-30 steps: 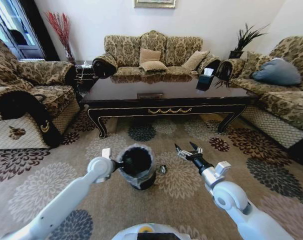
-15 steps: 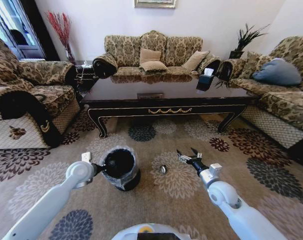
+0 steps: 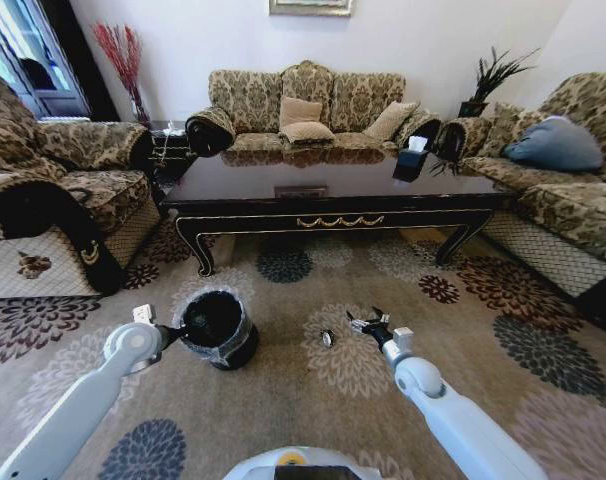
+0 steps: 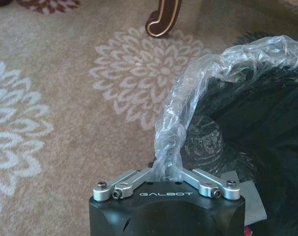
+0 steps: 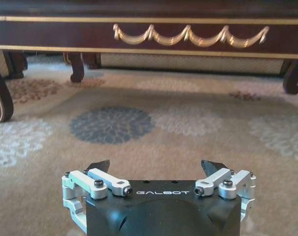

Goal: Move to the front of the table and pick up the trash from the floor, then place it into the trash bin.

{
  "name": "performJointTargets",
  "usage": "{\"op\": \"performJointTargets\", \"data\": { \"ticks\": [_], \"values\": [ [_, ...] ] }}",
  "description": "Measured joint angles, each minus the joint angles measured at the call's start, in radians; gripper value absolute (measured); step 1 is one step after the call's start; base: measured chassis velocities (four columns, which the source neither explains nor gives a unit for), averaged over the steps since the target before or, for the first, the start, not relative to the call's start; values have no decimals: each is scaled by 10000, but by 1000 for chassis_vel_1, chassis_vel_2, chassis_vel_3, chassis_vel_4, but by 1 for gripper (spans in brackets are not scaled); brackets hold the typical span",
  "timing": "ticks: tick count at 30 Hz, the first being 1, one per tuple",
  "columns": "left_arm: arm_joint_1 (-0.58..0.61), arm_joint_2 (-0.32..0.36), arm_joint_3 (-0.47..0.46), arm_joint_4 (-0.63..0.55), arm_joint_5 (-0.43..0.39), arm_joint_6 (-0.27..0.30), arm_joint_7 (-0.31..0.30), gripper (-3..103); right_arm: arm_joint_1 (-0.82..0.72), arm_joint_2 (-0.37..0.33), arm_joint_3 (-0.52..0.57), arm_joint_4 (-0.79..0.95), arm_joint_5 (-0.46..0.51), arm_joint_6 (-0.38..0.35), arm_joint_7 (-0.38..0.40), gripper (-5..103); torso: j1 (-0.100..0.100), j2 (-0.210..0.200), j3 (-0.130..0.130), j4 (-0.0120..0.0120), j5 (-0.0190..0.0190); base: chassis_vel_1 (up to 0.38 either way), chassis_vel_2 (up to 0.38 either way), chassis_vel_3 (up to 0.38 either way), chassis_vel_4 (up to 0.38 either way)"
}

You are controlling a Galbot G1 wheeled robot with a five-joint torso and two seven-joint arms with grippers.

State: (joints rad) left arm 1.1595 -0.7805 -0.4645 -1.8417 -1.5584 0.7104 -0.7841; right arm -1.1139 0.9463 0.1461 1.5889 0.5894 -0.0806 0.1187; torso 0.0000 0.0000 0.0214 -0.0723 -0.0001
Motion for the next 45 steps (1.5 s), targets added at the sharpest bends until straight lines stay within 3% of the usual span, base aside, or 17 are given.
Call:
{"op": "performJointTargets", "data": {
  "ticks": [26,32,45],
  "values": [
    [1146,-208,-948,-650,-102,-97,95,0,1993,1402,-2448,-3157,826,-233,-438,100,-1,0,0,-2,-3,0,0,0,0],
    [1204,-175,-1018,-620,-130,-126,93,0,2292,2294,-2486,-4111,814,-230,-401,100,0,0,0,-1,0,0,0,0,0],
    [1202,-107,-1039,-521,-137,-138,168,0,2627,3001,-1989,-5285,642,-252,-85,100,-1,0,0,-1,-1,0,0,0,0]
  ]
}}
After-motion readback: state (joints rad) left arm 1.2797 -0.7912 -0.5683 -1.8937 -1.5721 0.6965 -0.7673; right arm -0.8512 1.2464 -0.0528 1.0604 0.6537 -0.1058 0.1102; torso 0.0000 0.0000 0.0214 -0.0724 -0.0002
